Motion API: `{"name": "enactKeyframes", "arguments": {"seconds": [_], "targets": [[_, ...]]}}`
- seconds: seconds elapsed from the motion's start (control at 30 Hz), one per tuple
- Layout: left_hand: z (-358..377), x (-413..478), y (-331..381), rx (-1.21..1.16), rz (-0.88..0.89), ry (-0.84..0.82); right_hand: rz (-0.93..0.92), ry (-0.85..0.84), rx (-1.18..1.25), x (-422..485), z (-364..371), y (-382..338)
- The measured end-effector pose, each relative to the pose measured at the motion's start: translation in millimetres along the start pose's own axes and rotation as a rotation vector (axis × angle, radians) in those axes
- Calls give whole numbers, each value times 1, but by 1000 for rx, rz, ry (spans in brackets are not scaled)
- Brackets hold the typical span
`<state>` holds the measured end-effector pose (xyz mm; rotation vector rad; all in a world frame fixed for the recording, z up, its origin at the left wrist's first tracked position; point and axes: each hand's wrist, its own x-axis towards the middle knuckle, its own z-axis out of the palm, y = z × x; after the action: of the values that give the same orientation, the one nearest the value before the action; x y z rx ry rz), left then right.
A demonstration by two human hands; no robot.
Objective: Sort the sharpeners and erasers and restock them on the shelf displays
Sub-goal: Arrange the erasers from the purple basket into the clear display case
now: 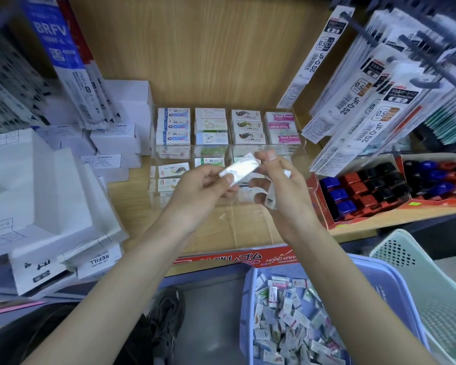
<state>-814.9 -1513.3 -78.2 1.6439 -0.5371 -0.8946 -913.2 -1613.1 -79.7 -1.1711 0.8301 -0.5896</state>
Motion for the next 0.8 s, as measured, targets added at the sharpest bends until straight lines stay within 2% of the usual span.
{"name": "enactKeyframes", "arguments": {"seconds": [0.1, 0.3, 0.43, 0.5, 0.57, 0.67, 0.8], "targets": [[-4, 1, 0, -27, 17, 53, -178, -13, -184, -1, -14, 4], [-5, 0, -2, 20, 51, 1, -657, -202, -849, 3, -29, 6], [-3, 0, -2, 52, 55, -5, -813, -132, -1069, 10, -30, 10], [-4, 1, -3, 76, 35, 40, -788, -38, -1177, 18, -36, 5], [-7, 2, -3, 78, 15, 106, -620, 16, -1227, 31, -48, -3], [-8, 1, -2, 35, 5, 139, -419, -102, -1293, 46, -59, -13], [-7, 2, -1, 32, 5, 144, -399, -159, -1399, 46, -48, -15]]}}
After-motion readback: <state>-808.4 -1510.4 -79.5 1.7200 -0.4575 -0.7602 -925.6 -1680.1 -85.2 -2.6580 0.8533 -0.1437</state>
